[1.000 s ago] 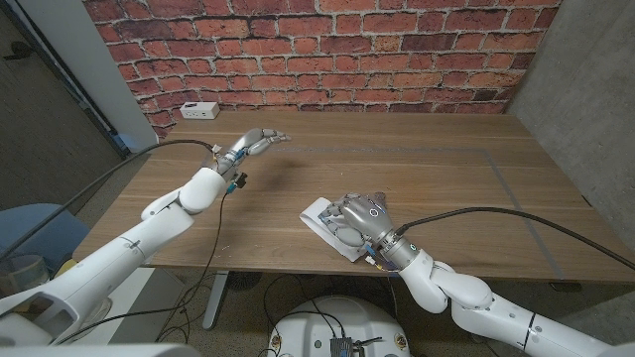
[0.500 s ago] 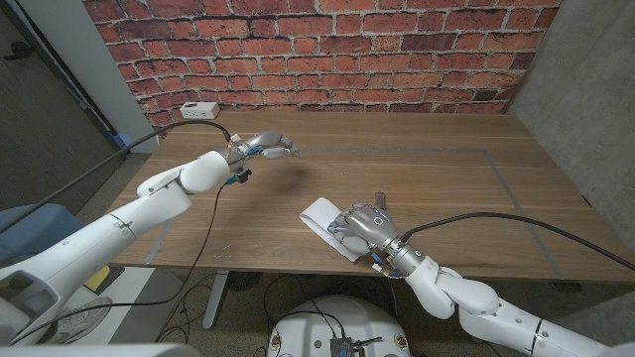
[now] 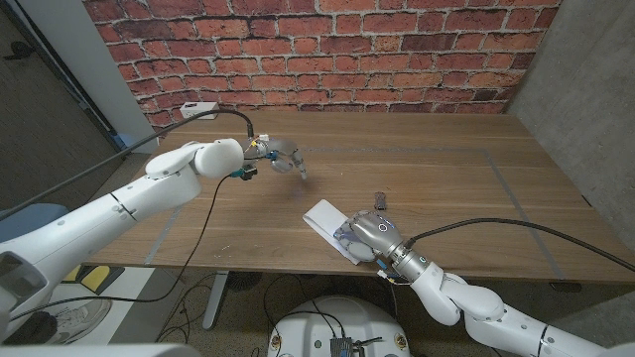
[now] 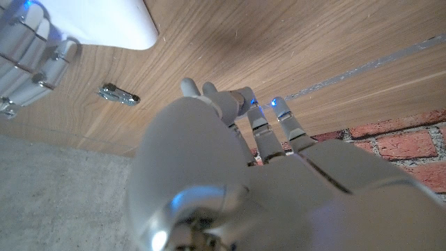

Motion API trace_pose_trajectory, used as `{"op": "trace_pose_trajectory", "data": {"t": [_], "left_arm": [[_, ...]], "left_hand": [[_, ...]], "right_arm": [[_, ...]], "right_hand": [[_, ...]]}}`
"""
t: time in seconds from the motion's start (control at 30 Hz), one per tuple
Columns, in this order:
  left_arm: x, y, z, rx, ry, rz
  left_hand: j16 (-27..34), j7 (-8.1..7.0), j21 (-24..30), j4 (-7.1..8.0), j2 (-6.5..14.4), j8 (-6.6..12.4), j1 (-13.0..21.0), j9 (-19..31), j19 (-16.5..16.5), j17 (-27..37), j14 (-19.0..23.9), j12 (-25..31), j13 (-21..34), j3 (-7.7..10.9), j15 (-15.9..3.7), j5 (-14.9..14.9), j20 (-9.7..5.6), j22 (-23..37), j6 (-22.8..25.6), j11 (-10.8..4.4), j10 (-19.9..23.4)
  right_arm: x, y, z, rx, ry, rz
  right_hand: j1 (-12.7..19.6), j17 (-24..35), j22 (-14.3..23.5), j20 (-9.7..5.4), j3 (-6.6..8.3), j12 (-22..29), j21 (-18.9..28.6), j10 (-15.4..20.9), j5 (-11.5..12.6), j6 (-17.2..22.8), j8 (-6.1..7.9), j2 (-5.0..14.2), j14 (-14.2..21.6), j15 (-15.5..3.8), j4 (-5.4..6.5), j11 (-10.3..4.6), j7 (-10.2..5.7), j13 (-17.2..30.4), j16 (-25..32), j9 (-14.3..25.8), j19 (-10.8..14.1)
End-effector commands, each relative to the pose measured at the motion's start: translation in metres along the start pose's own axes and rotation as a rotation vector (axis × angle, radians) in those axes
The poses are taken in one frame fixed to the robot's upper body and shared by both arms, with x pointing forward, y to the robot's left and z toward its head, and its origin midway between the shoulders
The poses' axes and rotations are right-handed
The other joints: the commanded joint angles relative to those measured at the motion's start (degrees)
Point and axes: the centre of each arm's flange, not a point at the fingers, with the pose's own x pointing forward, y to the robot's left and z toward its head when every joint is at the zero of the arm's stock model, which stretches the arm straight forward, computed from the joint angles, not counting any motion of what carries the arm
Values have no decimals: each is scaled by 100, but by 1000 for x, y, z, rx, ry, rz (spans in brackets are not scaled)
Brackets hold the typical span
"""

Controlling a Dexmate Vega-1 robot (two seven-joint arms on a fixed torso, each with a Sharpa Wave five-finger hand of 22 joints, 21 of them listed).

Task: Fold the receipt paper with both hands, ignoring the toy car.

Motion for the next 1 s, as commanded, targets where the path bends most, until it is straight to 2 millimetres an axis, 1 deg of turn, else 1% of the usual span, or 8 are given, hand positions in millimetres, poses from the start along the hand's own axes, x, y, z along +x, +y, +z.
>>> {"op": "trace_pose_trajectory", "data": {"t": [0.03, 0.27, 0.47, 0.53, 0.6, 0.67, 0.8, 1.0], "left_arm": [[-1, -2, 27, 169, 84, -112], [12, -9, 34, 151, 45, -216], [22, -14, 38, 130, -10, -255], [25, -14, 39, 115, -28, -279], [26, -13, 39, 112, -46, -295], [28, -13, 39, 105, -61, -319], [32, -12, 39, 84, -95, -350], [37, -11, 44, 94, -125, -362]], "left_hand": [[26, 22, 215, 15, -32, -46, 303, 17, -88, 76, 2, -34, -21, -98, -976, 53, 12, 113, -11, 21, -9], [-110, 229, 593, 119, -90, -280, 488, 20, -353, 161, -280, -226, -57, -438, -769, 133, 32, 259, -505, 186, -395], [-263, 141, 747, 171, -33, -320, 460, 28, -519, 142, -497, -318, -66, -511, -681, 220, 92, 269, -761, 152, -608], [-290, 177, 852, 299, -143, -291, 161, 29, -429, 108, -453, -319, -70, -682, -709, 236, 18, 238, -777, 189, -609], [-348, 211, 1005, 501, -448, -277, -695, 15, -148, -32, -245, -352, -113, -1051, -801, 321, -176, 56, -830, 204, -613], [-441, 285, 1007, 609, -616, -304, -1353, -7, -46, -162, -181, -379, -108, -1190, -790, 414, -226, -174, -945, 315, -646], [-568, 465, 881, 1145, -730, -287, -2885, 0, -281, -286, -328, -436, -37, -1703, -595, 285, -77, -547, -1318, 594, -851], [-603, 489, 840, 1313, -823, -253, -3419, 5, -362, -351, -374, -428, -10, -1958, -552, 121, -26, -649, -1329, 602, -865]], "right_arm": [[-6, 5, -3, 3, -5, 6], [-7, 4, -4, 4, -11, 2], [-6, 5, -5, -2, -8, 4], [-6, 5, -6, 1, -4, 5], [-6, 5, -7, -4, -2, 8], [-5, 6, -7, 0, -1, 9], [-3, 6, -8, 0, 1, 8], [-1, 6, -10, 4, 4, 8]], "right_hand": [[-69, 2, 12, -19, 64, -11, 52, 49, -15, -23, -5, 5, 79, 19, -6, -20, -6, -7, -17, 11, 23], [-123, -10, 11, -26, 81, -19, 67, 69, -20, -61, -16, 0, 96, 14, 5, -58, 3, -20, -35, 13, 22], [-188, -23, 10, -28, 101, -39, 80, 65, -24, -69, -14, -13, 108, 24, 14, -12, 14, -35, -60, 14, 8], [-199, -27, 9, -27, 107, -42, 83, 68, -24, -73, -13, -17, 112, 22, 13, -8, 20, -38, -66, 14, 6], [-210, -32, 9, -28, 115, -41, 86, 81, -24, -78, -14, -20, 103, 17, 11, -9, 23, -41, -78, 14, 3], [-218, -37, 9, -30, 123, -48, 90, 74, -23, -78, -13, -23, 108, 19, 8, -9, 18, -44, -83, 14, 3], [-245, -42, 8, -27, 134, -54, 95, 79, -23, -78, -10, -26, 117, 7, 10, -32, 21, -49, -93, 15, -5], [-310, -39, 7, -27, 130, -71, 106, 70, -29, -79, -7, -41, 94, 11, 27, -17, 22, -57, -114, 15, -13]]}}
